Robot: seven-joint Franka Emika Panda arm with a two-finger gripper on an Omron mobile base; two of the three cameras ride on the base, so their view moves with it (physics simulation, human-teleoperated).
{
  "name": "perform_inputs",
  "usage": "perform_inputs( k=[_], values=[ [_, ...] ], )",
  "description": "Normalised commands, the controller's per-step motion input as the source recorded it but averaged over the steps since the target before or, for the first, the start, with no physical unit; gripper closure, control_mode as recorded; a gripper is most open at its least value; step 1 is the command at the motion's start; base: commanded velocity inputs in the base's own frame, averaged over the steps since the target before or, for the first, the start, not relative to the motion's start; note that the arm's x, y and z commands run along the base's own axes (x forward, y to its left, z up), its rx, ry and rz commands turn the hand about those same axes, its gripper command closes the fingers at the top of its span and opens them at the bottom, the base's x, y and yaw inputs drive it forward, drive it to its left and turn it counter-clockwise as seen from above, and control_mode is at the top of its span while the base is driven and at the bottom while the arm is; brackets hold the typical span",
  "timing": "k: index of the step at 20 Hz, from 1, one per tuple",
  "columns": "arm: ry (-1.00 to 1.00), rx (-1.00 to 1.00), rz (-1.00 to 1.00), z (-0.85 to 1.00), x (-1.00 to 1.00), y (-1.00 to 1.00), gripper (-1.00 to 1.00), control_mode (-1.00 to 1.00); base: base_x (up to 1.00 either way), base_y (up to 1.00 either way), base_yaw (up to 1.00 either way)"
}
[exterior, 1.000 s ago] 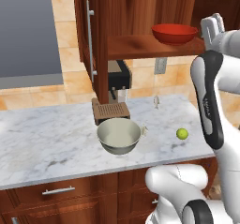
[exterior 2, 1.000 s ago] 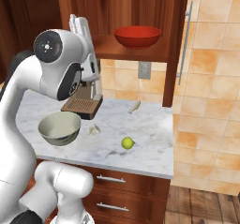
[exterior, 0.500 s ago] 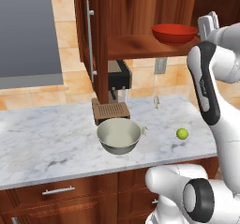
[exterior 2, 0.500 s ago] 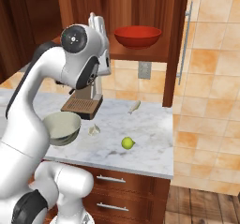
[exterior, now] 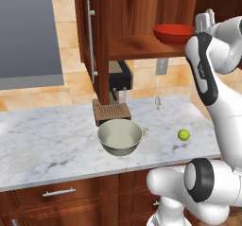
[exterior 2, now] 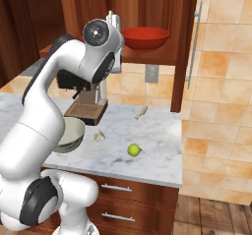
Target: Pick both bowls and place them on the counter. Then place the garlic in one bowl and place the pear in the other bowl.
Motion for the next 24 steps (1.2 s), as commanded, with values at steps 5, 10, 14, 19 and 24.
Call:
perform_inputs(
  k=[5, 10, 14, 19, 24],
  values=[
    [0.01, 0.08, 0.05, -0.05, 0.52, -0.11, -1.00, -1.00, 0.00, 0.00, 0.00],
    [0.09, 0.03, 0.10, -0.01, 0.50, -0.19, -1.00, -1.00, 0.00, 0.00, 0.00],
    [0.06, -0.01, 0.03, -0.05, 0.41, -0.05, -1.00, -1.00, 0.00, 0.00, 0.00],
    [0.01, -0.02, 0.00, -0.08, 0.39, -0.03, -1.00, -1.00, 0.00, 0.00, 0.00],
    [0.07, 0.00, 0.00, -0.14, 0.50, -0.09, -1.00, -1.00, 0.00, 0.00, 0.00]
  ],
)
